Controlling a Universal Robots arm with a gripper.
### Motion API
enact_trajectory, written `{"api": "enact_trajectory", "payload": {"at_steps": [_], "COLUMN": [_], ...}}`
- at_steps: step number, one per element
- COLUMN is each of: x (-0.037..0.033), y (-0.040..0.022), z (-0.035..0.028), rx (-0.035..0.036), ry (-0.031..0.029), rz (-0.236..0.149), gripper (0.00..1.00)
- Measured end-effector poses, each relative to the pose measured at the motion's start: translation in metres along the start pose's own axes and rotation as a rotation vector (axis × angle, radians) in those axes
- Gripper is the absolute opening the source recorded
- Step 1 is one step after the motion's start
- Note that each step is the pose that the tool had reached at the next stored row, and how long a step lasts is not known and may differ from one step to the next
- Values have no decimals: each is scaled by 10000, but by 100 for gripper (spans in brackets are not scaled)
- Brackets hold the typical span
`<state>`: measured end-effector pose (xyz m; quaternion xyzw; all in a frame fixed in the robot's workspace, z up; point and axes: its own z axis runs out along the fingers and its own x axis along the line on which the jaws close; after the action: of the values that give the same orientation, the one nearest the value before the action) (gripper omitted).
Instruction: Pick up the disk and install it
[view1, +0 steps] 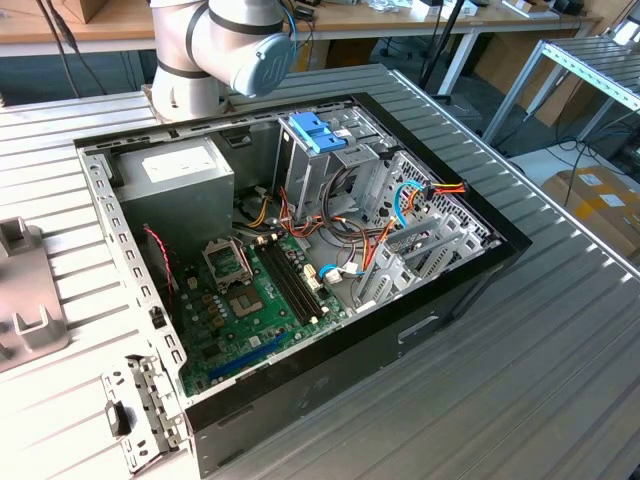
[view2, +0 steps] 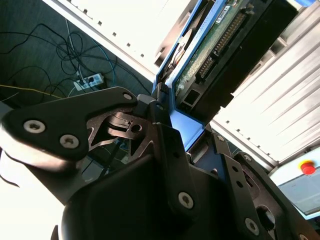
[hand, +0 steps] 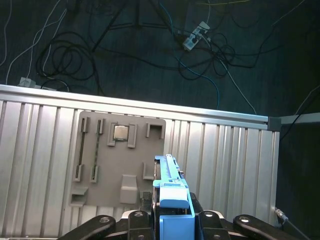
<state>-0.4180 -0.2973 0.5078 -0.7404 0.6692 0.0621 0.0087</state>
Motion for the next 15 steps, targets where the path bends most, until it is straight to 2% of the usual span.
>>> {"api": "enact_trajectory", "payload": {"at_steps": [15], "x": [10], "y": [-57], "z": [-4], "rx": [1], "ry": [0], "rz": [0], "gripper": [37]}}
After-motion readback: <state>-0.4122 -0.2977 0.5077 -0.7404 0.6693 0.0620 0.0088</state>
